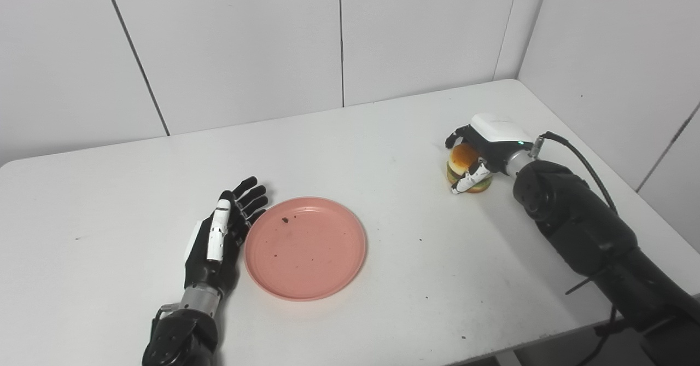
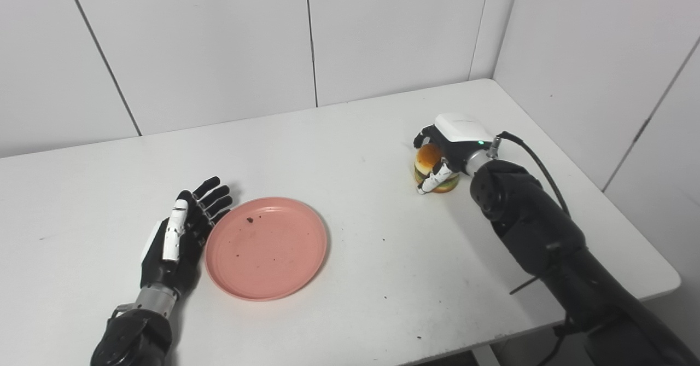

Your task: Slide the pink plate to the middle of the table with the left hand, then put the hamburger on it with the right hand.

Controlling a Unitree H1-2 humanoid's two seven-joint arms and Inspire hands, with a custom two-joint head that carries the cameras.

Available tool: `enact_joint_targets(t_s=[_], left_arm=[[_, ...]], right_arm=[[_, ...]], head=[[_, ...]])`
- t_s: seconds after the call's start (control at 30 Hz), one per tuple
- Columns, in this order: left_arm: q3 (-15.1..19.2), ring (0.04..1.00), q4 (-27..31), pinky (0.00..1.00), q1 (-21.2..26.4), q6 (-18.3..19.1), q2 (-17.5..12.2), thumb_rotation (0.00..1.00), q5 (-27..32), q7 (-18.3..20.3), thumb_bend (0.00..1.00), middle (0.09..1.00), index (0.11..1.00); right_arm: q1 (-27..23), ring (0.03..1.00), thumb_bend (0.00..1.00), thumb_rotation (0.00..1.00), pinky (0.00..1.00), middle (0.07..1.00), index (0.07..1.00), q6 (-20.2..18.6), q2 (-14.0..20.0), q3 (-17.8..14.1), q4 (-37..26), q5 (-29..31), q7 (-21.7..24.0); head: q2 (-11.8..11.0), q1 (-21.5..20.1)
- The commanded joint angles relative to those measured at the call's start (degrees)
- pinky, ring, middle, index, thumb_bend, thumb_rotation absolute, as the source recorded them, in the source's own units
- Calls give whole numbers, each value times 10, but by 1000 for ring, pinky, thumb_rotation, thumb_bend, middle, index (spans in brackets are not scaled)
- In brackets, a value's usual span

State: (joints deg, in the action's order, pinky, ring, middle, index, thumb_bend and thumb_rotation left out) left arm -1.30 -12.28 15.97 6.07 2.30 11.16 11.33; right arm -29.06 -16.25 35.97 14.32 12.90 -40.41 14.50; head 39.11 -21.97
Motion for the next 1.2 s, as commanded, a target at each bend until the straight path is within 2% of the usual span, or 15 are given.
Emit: enact_joint_targets(t_s=[0.0,0.13,0.4,0.5,0.7,0.8,0.87,1.17], left_arm=[[0,839,4,823,-4,19,2,1000,3,-4,348,819,790],[0,840,0,828,-3,15,2,1000,4,-2,343,822,794],[2,830,-2,815,0,15,3,1000,3,-4,346,815,787],[1,827,-3,805,0,13,3,1000,3,-2,341,816,790],[2,824,-1,804,-1,19,6,1000,3,-5,351,811,784],[0,831,-3,814,-1,18,6,1000,2,-4,356,818,792],[0,833,-3,818,-2,17,7,1000,2,-4,356,816,790],[-4,841,0,825,-4,18,13,1000,-2,-8,354,823,793]], right_arm=[[-22,408,517,0,271,514,543,13,7,-16,-19,-2,-25],[-21,408,517,0,211,498,489,14,2,-21,-23,-4,-41],[-19,417,516,0,142,489,479,26,-15,-39,-40,6,-77],[-18,377,511,0,164,444,502,31,-19,-41,-51,6,-87],[-19,410,515,0,143,491,479,20,-29,-40,-106,7,-69],[-22,362,508,0,158,443,513,13,-35,-37,-130,7,-54],[-24,411,515,0,131,483,484,18,-42,-36,-145,13,-47],[-41,418,517,0,129,489,478,26,-75,-18,-183,28,-7]], head=[[-1,2],[-1,1],[0,3],[0,4],[2,10],[2,13],[3,16],[9,37]])
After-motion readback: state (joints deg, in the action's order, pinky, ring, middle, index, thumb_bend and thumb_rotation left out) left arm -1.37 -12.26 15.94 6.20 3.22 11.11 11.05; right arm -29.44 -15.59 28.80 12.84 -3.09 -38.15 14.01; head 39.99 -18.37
